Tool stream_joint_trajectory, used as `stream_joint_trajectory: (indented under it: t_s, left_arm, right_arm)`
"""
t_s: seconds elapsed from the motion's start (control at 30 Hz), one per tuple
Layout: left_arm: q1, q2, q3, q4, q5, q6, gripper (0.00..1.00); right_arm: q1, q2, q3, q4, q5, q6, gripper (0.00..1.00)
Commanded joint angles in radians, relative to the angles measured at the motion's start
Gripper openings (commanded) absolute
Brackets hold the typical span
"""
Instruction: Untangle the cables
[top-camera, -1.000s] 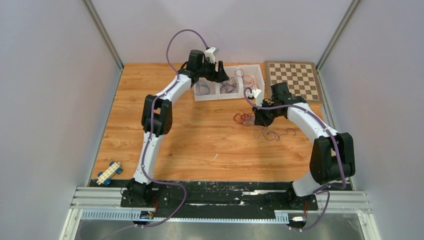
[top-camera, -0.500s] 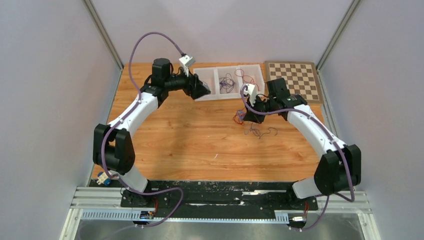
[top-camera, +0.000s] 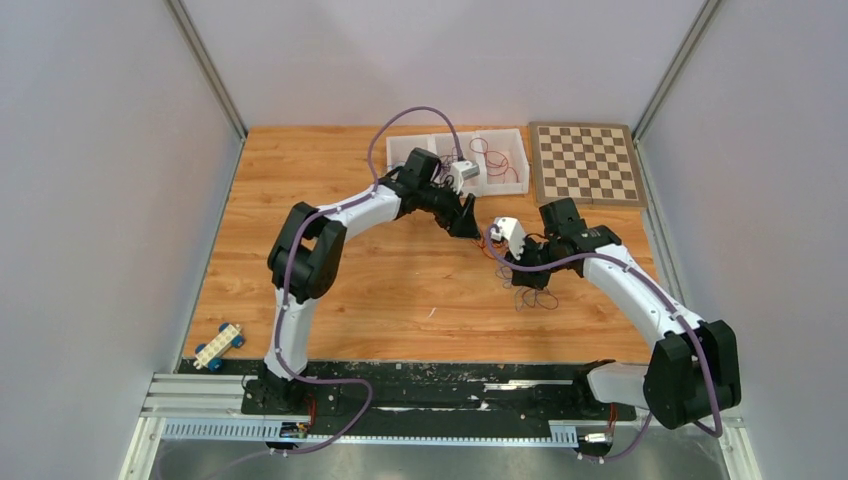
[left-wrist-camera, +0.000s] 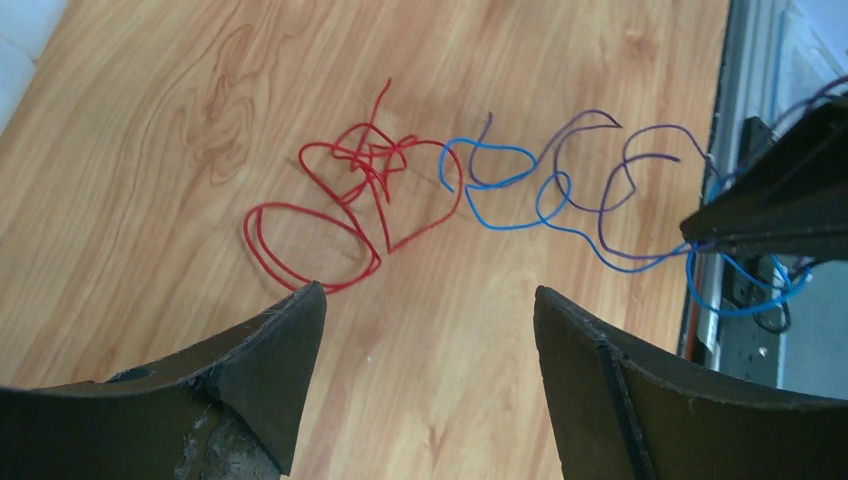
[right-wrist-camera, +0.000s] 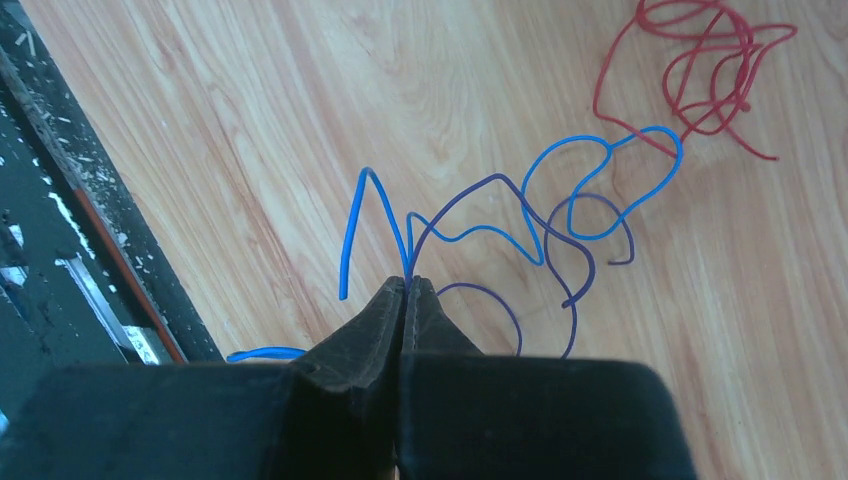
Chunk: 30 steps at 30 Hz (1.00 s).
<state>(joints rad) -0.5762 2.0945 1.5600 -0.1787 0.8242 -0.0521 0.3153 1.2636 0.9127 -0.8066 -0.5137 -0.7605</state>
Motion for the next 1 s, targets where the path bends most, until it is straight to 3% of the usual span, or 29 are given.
stream_joint_trajectory:
  t_s: [0.0, 0.23, 0.33, 0.47, 0.57, 0.63, 0.83, 0.97]
  left_arm:
    - [-0.042, 0.067, 0.125, -0.037, -0.11, -0.037, 0.84]
    - [-0.09, 0.204, 0.25, -0.125, -0.239, -0.074, 0.83]
    - [-0.115, 0.226, 0.258, -0.128, -0.286, -0.072, 0.77]
    - [-0.115, 0.255, 0.294, -0.211, -0.317, -0.068, 0.54]
    - [-0.081, 0.185, 0.258, -0.252, -0.285, -0.033, 0.14]
    - [-0.006, 0.074, 0.174, -0.241, -0.26, -0.02, 0.01]
    - [0.206, -0.246, -0.077, -0.332, -0.245, 0.19, 0.0]
    - [0.403, -0.339, -0.175, -0.451, -0.221, 0.285, 0.0]
  right_arm:
    - [-0.004, -0.009, -0.005, 0.009, 0.067, 0.015, 0.0]
    - [-0.014, -0.007, -0.007, 0.027, 0.119, 0.044, 0.0]
    - [-0.028, 0.006, 0.0, 0.033, 0.137, 0.051, 0.0]
    - [-0.045, 0.03, -0.009, 0.04, 0.189, 0.033, 0.0]
    - [-0.078, 0.052, -0.02, 0.04, 0.218, -0.004, 0.0]
    - [-0.11, 0.064, -0.031, 0.045, 0.219, -0.045, 0.0]
    - [-0.209, 0.116, -0.097, 0.1, 0.278, -0.187, 0.0]
    - [-0.29, 0.154, -0.12, 0.128, 0.293, -0.257, 0.0]
